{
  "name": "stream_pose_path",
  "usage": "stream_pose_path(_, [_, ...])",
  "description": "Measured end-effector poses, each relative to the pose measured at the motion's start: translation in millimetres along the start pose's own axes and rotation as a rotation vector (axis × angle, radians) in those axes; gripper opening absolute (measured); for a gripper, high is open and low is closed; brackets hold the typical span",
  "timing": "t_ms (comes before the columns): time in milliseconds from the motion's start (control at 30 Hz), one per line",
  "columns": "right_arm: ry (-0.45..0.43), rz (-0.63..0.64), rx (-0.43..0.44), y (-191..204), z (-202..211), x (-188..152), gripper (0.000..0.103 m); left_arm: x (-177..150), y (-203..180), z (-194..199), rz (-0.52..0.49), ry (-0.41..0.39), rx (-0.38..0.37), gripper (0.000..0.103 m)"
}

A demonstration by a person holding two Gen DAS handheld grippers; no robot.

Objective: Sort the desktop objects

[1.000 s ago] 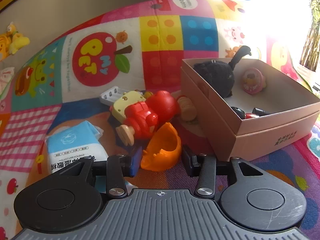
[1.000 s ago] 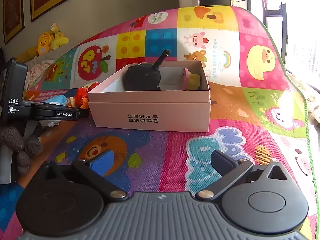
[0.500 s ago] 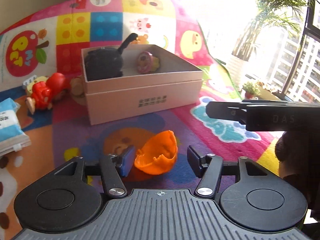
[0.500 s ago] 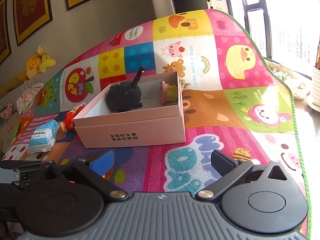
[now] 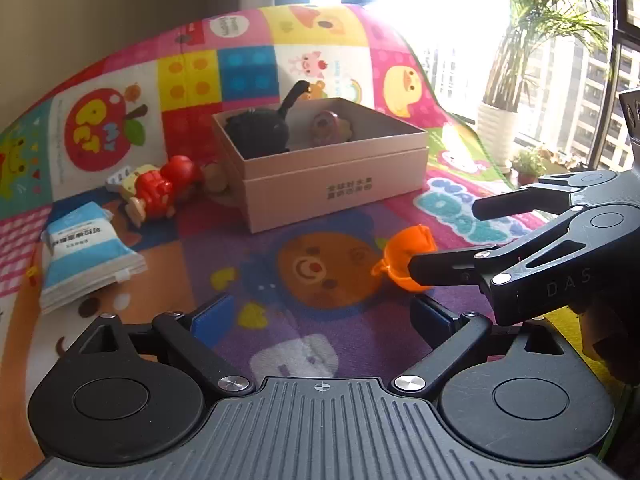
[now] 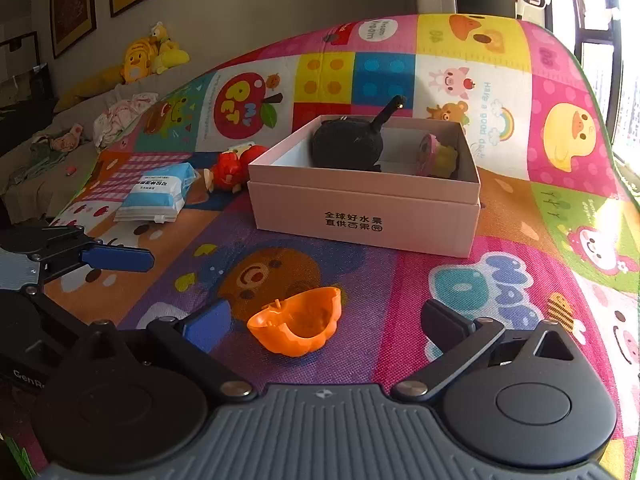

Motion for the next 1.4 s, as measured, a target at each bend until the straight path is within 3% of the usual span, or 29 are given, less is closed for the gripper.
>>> stream_pose_path(133, [0.02, 0.04, 0.034, 14.6, -12.2, -2.1, 0.087, -7.2, 24.0, 6.5, -0.009, 0.012, 0.076, 0.1])
stream_pose_path(200, [0.036, 0.066, 0.025, 14.2, -14.9, -4.8, 0.076, -5.3, 34.3, 5.3, 0.009, 0.01, 0.103, 0.1])
stream_pose_path(333, [0.046, 0.08, -0.08, -12.4, -17.3, -10.4, 0.075, 11.7, 58.5, -6.1, 0.045, -0.032, 0.186, 0.1])
stream_pose_path(433, [0.058, -0.002, -0.125, -37.8, -15.4, -12.6, 0.076, 30.3, 82.2, -25.6, 0.073, -0.072, 0.26, 0.1])
stream_pose_path(533, [0.048, -0.054, -0.148, -51.6, -12.3, -11.9, 0.085, 47.2, 101.5, -51.9, 0.035, -0.093, 0.305, 0.099])
stream_pose_path(633, [0.039, -0.058, -0.139, -51.0, -10.5, -11.3, 0.088, 56.5, 121.3, -78.6, -0.033, -0.063, 0.36, 0.078])
stream_pose_path(867, [0.05, -0.066, -0.113, -47.0, -13.6, -12.2, 0.093, 50.0, 146.7, -126.9, -0.063, 0.036, 0.368, 0.081])
stream_pose_path(1000, [0.044, -0.074, -0.11, -47.2, -13.6, -11.5, 0.098, 43.9, 151.7, -138.0, -0.047, 0.055, 0.371, 0.059])
stream_pose_path(1233, [0.042, -0.077, -0.116, -47.7, -12.7, -11.9, 0.099, 38.6, 133.8, -95.8, -0.024, 0.031, 0.338, 0.059])
stream_pose_path(1400, [0.029, -0.08, -0.118, -48.5, -11.2, -9.8, 0.1, 28.4, 94.1, -46.6, 0.096, 0.038, 0.211, 0.059])
Point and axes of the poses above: each gripper's, at about its wrist camera, not at the fingertips, and z roughly against the way its jaws point, y to its left, x to its top, the point moved 10 cm from there along -z, roughly the way its jaws point, and after that the axes turned 14 degrees about -y, right-handed, at the moved point
